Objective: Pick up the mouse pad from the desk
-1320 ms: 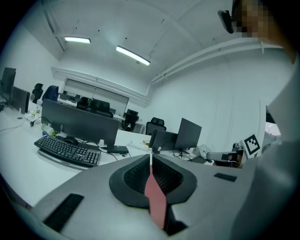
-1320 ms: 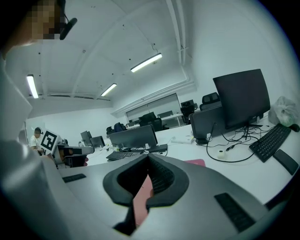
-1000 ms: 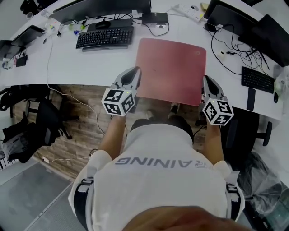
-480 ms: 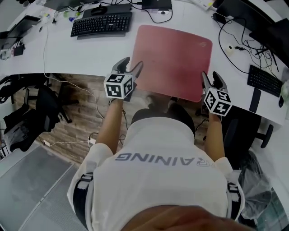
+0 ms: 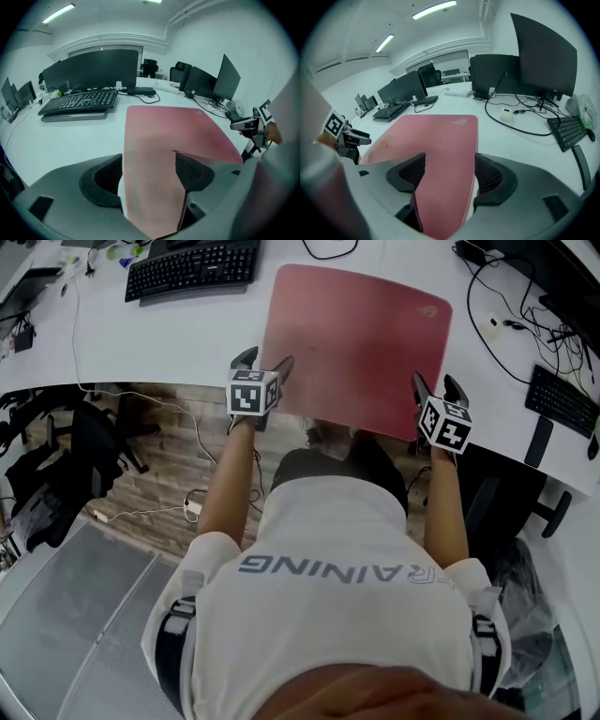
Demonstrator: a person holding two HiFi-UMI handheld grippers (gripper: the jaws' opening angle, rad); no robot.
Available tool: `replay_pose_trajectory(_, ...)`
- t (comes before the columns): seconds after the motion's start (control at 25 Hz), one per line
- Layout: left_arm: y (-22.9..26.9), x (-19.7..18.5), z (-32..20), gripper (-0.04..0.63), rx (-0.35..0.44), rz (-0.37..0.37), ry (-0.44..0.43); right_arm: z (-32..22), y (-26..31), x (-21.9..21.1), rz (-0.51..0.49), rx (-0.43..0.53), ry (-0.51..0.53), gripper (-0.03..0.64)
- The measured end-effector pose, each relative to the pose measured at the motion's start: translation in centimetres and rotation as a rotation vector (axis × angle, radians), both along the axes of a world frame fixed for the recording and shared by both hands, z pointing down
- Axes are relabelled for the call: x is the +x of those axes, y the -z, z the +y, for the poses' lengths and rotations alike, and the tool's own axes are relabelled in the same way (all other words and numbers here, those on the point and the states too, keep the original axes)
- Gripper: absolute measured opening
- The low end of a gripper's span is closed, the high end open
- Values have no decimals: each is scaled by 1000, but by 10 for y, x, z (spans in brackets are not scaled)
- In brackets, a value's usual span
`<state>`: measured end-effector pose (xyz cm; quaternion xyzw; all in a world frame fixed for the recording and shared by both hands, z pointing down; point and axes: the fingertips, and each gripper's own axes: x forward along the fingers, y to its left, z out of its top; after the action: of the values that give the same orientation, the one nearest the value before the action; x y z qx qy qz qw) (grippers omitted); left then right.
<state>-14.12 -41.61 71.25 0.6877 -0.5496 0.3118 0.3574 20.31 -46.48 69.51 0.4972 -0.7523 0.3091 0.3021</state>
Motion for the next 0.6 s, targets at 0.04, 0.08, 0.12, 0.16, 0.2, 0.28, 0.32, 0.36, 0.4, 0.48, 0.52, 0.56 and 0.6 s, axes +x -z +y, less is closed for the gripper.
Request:
replay_pose_trajectory(0.04, -7, 0, 0, 347, -13, -10, 1, -1, -9, 1, 12, -15, -2, 328)
replay_pose_trajectory(0.08, -14, 0, -1, 348, -24, -17, 0, -1, -18, 2, 24, -33, -3, 335)
replay_pose_trajectory(0.12, -20, 1, -2, 348, -34, -21, -4, 0, -27, 3, 37, -53, -1, 342)
replay_pose_trajectory(0.16, -26, 3, -2, 348, -45, -24, -9, 1, -35, 5, 51, -72, 5, 347)
replay_pose_trajectory(0.2, -31, 4, -2, 350, -57, -29, -13, 3, -41, 6, 66, -87, 16, 351)
replay_pose_trajectory(0.28, -38, 3, -1, 351, -71, -50, -14, 7, -51, 7, 91, -106, 39, 361)
replay_pose_trajectory(0.32, -40, 2, -1, 353, -75, -59, -11, 9, -54, 7, 98, -113, 45, 364)
replay_pose_trajectory(0.36, -42, 0, -1, 354, -79, -66, -6, 10, -58, 7, 101, -121, 46, 367)
replay_pose_trajectory(0.4, -44, -1, -2, 356, -83, -70, -3, 11, -61, 7, 102, -129, 44, 370)
replay_pose_trajectory(0.48, -48, -3, -2, 359, -93, -65, 3, 12, -66, 6, 105, -147, 38, 371)
replay_pose_trajectory(0.52, -49, -4, -2, 359, -96, -55, 9, 13, -68, 4, 106, -156, 36, 371)
replay_pose_trajectory(0.56, -50, -4, -2, 359, -96, -43, 15, 14, -69, 4, 108, -162, 34, 371)
replay_pose_trajectory(0.6, -50, -5, -2, 359, -94, -34, 20, 14, -70, 3, 111, -166, 31, 371)
